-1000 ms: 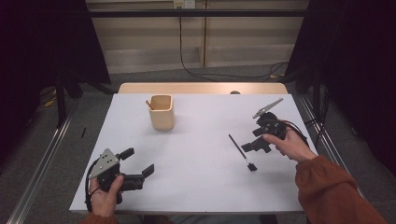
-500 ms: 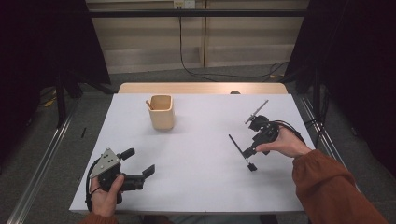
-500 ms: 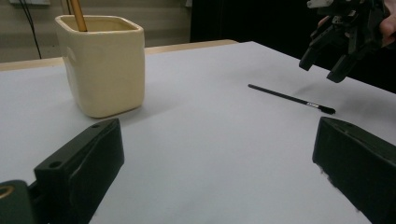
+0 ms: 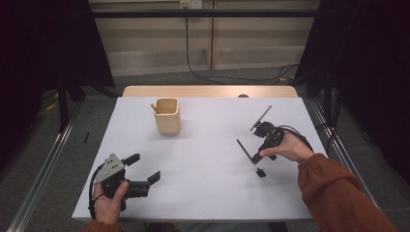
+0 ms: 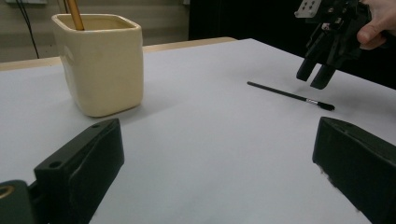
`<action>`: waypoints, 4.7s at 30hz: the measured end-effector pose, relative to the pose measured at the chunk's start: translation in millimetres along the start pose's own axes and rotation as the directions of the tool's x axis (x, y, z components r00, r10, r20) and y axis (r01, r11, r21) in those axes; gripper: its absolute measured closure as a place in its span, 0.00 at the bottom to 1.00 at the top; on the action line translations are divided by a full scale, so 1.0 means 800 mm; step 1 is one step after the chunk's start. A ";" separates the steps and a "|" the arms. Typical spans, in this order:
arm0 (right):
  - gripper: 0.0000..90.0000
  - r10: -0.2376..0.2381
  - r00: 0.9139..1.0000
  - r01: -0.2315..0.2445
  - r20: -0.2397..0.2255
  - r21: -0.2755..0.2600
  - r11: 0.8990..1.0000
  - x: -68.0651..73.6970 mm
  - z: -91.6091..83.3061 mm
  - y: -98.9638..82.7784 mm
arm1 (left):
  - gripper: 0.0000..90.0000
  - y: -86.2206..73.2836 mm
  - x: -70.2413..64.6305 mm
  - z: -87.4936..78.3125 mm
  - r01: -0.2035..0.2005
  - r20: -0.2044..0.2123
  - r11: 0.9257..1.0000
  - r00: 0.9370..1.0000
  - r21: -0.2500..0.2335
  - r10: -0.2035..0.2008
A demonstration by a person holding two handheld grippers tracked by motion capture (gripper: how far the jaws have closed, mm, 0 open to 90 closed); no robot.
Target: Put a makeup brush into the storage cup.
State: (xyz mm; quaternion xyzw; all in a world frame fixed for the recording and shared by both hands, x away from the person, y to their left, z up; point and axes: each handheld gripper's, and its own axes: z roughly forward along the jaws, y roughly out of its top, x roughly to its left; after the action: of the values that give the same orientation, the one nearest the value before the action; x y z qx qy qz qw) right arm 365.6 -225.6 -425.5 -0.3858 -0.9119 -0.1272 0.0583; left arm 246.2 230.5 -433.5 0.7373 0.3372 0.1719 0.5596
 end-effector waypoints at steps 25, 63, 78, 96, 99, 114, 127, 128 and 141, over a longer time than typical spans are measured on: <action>0.81 0.001 1.000 -0.002 0.022 0.056 0.998 0.007 0.033 0.004 | 0.02 -0.001 0.000 0.003 -0.005 0.006 1.000 1.000 0.016 0.005; 0.96 -0.011 1.000 0.011 0.000 -0.073 0.997 0.007 0.014 -0.003 | 0.02 0.000 -0.001 0.001 -0.012 0.007 1.000 1.000 0.020 0.011; 0.96 0.010 1.000 -0.018 -0.029 -0.272 0.962 0.000 -0.011 -0.020 | 0.02 0.000 -0.001 0.000 -0.015 0.007 1.000 1.000 0.016 0.015; 0.96 -0.031 0.999 0.007 -0.037 -0.528 0.849 -0.004 -0.030 -0.039 | 0.02 0.000 0.001 0.000 0.000 -0.003 1.000 1.000 0.014 0.000; 0.96 -0.041 0.999 0.021 -0.022 -0.575 0.818 -0.002 -0.034 -0.041 | 0.02 0.000 0.002 -0.001 0.006 -0.009 1.000 1.000 0.012 -0.005; 0.96 -0.072 0.997 0.043 -0.005 -0.763 0.645 0.000 -0.042 -0.057 | 0.02 0.000 0.003 -0.002 0.000 -0.013 1.000 1.000 0.008 0.000; 0.96 -0.118 0.993 0.050 -0.022 -0.818 0.573 0.009 -0.062 -0.066 | 0.02 0.000 0.003 -0.003 -0.006 -0.022 1.000 1.000 0.006 0.006; 0.96 -0.126 0.992 0.060 -0.018 -0.812 0.581 0.012 -0.062 -0.065 | 0.02 0.000 0.002 -0.003 -0.002 -0.022 1.000 1.000 0.002 0.002; 0.96 -0.259 0.965 0.137 -0.032 -0.783 0.606 0.049 -0.062 -0.053 | 0.02 0.001 0.003 -0.002 -0.001 -0.012 1.000 1.000 -0.004 0.001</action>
State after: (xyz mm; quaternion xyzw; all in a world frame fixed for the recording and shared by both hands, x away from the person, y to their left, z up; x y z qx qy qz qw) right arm 308.3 -240.5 -377.5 -0.2595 -0.7986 -0.5394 -0.0629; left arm 247.0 233.6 -432.7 0.7353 0.3398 0.1775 0.5589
